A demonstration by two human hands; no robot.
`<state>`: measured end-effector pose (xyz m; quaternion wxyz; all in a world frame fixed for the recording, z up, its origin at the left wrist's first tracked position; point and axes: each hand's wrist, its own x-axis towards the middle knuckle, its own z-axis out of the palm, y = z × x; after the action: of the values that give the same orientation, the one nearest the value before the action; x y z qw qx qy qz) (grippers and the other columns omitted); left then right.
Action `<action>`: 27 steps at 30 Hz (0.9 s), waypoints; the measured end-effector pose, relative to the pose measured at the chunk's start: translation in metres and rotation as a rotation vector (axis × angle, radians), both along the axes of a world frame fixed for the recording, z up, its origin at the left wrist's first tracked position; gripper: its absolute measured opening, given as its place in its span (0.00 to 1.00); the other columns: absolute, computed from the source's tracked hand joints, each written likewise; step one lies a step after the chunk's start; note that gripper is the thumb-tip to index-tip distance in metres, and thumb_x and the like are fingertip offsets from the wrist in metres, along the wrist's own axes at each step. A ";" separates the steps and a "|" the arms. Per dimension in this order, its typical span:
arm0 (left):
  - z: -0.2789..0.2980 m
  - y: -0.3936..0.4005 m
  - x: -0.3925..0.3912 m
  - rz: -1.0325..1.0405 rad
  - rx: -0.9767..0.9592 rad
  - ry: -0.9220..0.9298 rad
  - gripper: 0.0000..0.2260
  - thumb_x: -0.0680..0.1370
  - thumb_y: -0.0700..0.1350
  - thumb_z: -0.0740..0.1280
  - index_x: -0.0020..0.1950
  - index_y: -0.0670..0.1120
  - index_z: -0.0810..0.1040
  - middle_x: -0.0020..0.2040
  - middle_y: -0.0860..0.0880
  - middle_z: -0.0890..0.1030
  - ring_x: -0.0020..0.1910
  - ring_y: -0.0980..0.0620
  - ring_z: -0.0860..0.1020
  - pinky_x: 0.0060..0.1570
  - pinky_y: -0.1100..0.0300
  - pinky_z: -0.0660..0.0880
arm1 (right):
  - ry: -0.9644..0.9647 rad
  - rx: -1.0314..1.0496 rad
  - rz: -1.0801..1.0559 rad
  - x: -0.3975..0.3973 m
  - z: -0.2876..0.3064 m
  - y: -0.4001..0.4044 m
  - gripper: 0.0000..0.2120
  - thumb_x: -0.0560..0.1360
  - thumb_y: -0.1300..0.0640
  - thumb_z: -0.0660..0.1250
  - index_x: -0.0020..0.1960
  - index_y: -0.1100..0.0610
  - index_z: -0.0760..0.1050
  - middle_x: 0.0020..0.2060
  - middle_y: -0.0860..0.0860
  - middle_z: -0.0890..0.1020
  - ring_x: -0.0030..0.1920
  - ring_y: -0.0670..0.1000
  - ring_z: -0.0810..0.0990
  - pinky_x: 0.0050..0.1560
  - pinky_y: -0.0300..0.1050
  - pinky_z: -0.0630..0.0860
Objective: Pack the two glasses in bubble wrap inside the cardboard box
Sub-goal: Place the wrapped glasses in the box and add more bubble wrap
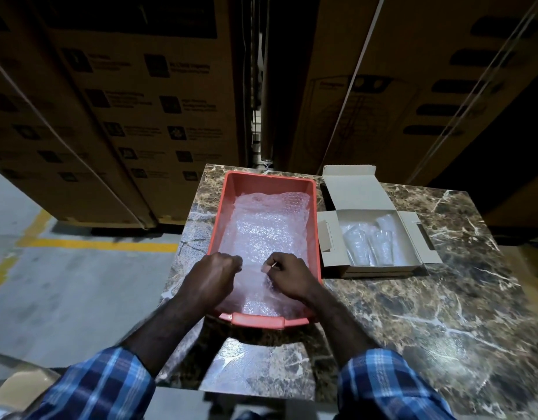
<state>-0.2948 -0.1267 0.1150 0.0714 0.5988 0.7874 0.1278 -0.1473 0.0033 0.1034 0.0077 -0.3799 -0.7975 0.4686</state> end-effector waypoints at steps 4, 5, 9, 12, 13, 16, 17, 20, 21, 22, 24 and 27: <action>-0.006 0.000 -0.007 0.009 0.028 -0.024 0.13 0.73 0.29 0.68 0.53 0.43 0.83 0.41 0.43 0.84 0.37 0.43 0.82 0.34 0.51 0.79 | -0.069 -0.081 0.122 0.006 0.007 -0.004 0.14 0.75 0.48 0.73 0.58 0.52 0.78 0.45 0.51 0.85 0.40 0.47 0.81 0.43 0.41 0.75; -0.007 0.000 -0.008 0.004 0.026 -0.021 0.15 0.73 0.28 0.67 0.54 0.43 0.83 0.43 0.43 0.85 0.39 0.43 0.83 0.35 0.50 0.80 | -0.123 -0.031 0.176 0.007 0.006 -0.004 0.13 0.75 0.53 0.74 0.58 0.52 0.79 0.46 0.51 0.84 0.43 0.48 0.81 0.44 0.41 0.75; -0.005 -0.004 -0.010 -0.044 -0.008 -0.028 0.17 0.67 0.24 0.65 0.47 0.42 0.83 0.42 0.44 0.84 0.41 0.43 0.81 0.36 0.55 0.76 | -0.252 0.166 0.231 0.011 0.003 -0.011 0.13 0.72 0.67 0.62 0.48 0.52 0.78 0.48 0.51 0.83 0.46 0.53 0.80 0.44 0.42 0.75; -0.003 -0.008 -0.008 -0.050 -0.117 -0.018 0.15 0.67 0.26 0.63 0.45 0.43 0.82 0.43 0.46 0.82 0.44 0.45 0.80 0.38 0.56 0.72 | -0.263 0.240 0.236 0.014 0.004 -0.015 0.11 0.70 0.67 0.60 0.43 0.52 0.72 0.46 0.53 0.80 0.44 0.55 0.78 0.41 0.45 0.73; -0.002 -0.008 -0.007 -0.051 -0.142 -0.013 0.15 0.68 0.26 0.63 0.45 0.43 0.82 0.44 0.46 0.82 0.46 0.46 0.80 0.39 0.56 0.72 | -0.268 0.258 0.246 0.014 0.005 -0.015 0.10 0.70 0.67 0.60 0.41 0.52 0.72 0.45 0.53 0.81 0.44 0.56 0.79 0.41 0.45 0.73; -0.002 -0.009 -0.006 -0.107 -0.264 0.036 0.15 0.70 0.29 0.64 0.48 0.44 0.83 0.48 0.46 0.83 0.50 0.47 0.79 0.43 0.59 0.70 | -0.303 0.238 0.275 0.014 0.008 -0.017 0.09 0.72 0.65 0.62 0.39 0.55 0.78 0.46 0.55 0.83 0.46 0.56 0.81 0.45 0.45 0.78; -0.002 -0.009 -0.005 -0.130 -0.299 0.044 0.15 0.70 0.30 0.64 0.49 0.44 0.84 0.49 0.46 0.83 0.52 0.47 0.79 0.45 0.59 0.71 | -0.326 0.218 0.286 0.014 0.008 -0.018 0.08 0.72 0.63 0.63 0.42 0.56 0.81 0.47 0.56 0.83 0.47 0.57 0.82 0.47 0.47 0.80; -0.002 -0.007 -0.002 -0.159 -0.346 0.080 0.17 0.71 0.32 0.65 0.53 0.46 0.85 0.52 0.47 0.84 0.54 0.48 0.80 0.52 0.58 0.73 | -0.415 0.177 0.328 0.015 0.009 -0.020 0.09 0.72 0.59 0.64 0.46 0.59 0.81 0.46 0.57 0.83 0.46 0.57 0.82 0.47 0.49 0.81; -0.002 -0.007 -0.001 -0.160 -0.347 0.088 0.17 0.71 0.33 0.65 0.54 0.47 0.85 0.53 0.48 0.84 0.54 0.48 0.80 0.53 0.58 0.73 | -0.423 0.157 0.344 0.015 0.009 -0.020 0.08 0.72 0.57 0.64 0.42 0.60 0.80 0.42 0.57 0.83 0.43 0.56 0.82 0.44 0.47 0.80; -0.002 -0.006 -0.001 -0.162 -0.348 0.095 0.16 0.72 0.33 0.66 0.54 0.48 0.85 0.53 0.48 0.85 0.54 0.49 0.80 0.53 0.58 0.73 | -0.424 0.126 0.351 0.013 0.011 -0.020 0.10 0.72 0.54 0.65 0.37 0.60 0.78 0.36 0.56 0.81 0.39 0.55 0.80 0.41 0.46 0.77; -0.001 -0.005 0.000 -0.169 -0.357 0.112 0.15 0.72 0.34 0.67 0.54 0.49 0.85 0.53 0.49 0.85 0.54 0.49 0.80 0.54 0.59 0.72 | -0.417 0.061 0.310 0.008 0.011 -0.018 0.17 0.75 0.48 0.63 0.36 0.59 0.76 0.34 0.54 0.78 0.37 0.53 0.76 0.39 0.44 0.71; 0.002 -0.003 0.002 -0.180 -0.361 0.117 0.15 0.72 0.35 0.68 0.54 0.49 0.85 0.52 0.50 0.85 0.54 0.49 0.81 0.53 0.58 0.71 | -0.334 0.185 0.253 0.000 -0.001 -0.015 0.17 0.78 0.44 0.63 0.42 0.56 0.80 0.42 0.56 0.81 0.46 0.56 0.79 0.44 0.46 0.74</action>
<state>-0.2929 -0.1296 0.1166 0.1426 0.6505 0.7438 -0.0573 -0.1472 -0.0115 0.1025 -0.1486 -0.3470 -0.8685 0.3214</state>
